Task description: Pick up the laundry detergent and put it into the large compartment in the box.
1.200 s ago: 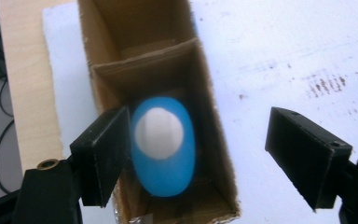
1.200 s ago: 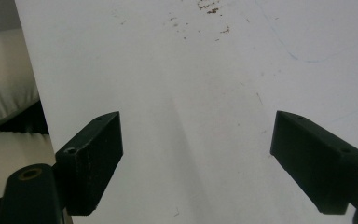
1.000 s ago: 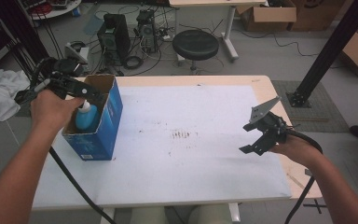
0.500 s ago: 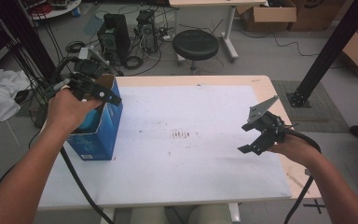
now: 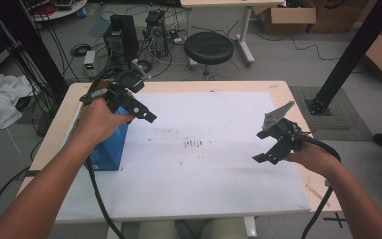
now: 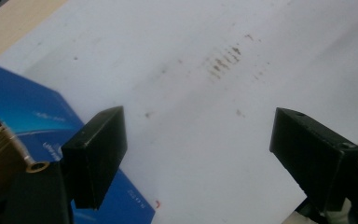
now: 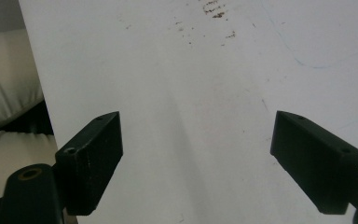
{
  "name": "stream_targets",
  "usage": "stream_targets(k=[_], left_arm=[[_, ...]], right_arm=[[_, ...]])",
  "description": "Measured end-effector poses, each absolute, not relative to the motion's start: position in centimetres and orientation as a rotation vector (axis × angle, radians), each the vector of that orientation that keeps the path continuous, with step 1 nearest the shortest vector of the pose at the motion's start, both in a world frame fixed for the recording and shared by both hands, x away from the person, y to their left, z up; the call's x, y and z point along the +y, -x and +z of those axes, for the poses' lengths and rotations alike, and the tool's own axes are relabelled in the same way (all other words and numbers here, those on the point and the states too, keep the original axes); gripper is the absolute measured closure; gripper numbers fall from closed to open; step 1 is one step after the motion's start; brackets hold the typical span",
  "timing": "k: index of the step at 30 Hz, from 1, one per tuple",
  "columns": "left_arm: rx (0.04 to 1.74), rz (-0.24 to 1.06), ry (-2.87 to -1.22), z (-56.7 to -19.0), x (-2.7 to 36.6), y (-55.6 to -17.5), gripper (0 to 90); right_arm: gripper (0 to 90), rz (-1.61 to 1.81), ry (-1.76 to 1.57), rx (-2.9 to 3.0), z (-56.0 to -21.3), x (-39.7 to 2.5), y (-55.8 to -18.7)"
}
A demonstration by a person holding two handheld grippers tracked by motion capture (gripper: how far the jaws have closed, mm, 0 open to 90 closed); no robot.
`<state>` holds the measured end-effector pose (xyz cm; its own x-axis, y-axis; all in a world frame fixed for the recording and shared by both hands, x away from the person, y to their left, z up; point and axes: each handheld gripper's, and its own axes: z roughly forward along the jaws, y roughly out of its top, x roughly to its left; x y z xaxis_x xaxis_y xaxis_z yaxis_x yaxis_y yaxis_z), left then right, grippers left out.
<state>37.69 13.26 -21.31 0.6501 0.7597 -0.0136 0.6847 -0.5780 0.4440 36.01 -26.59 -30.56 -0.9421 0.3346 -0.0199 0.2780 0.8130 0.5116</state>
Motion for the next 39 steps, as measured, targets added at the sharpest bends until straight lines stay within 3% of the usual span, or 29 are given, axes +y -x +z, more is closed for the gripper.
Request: stream_targets(k=[12, 39], left_arm=[[0.932, 0.190, -2.588, -22.5, 10.4, -37.4, 19.8], [0.702, 0.179, -2.747, -24.5, 6.6, -37.2, 19.9]], right_arm=[[16.5, 0.781, -0.501, 2.887, -30.4, -26.7, -36.0], [16.5, 0.779, -0.476, 2.898, -30.4, -25.5, -36.0]])
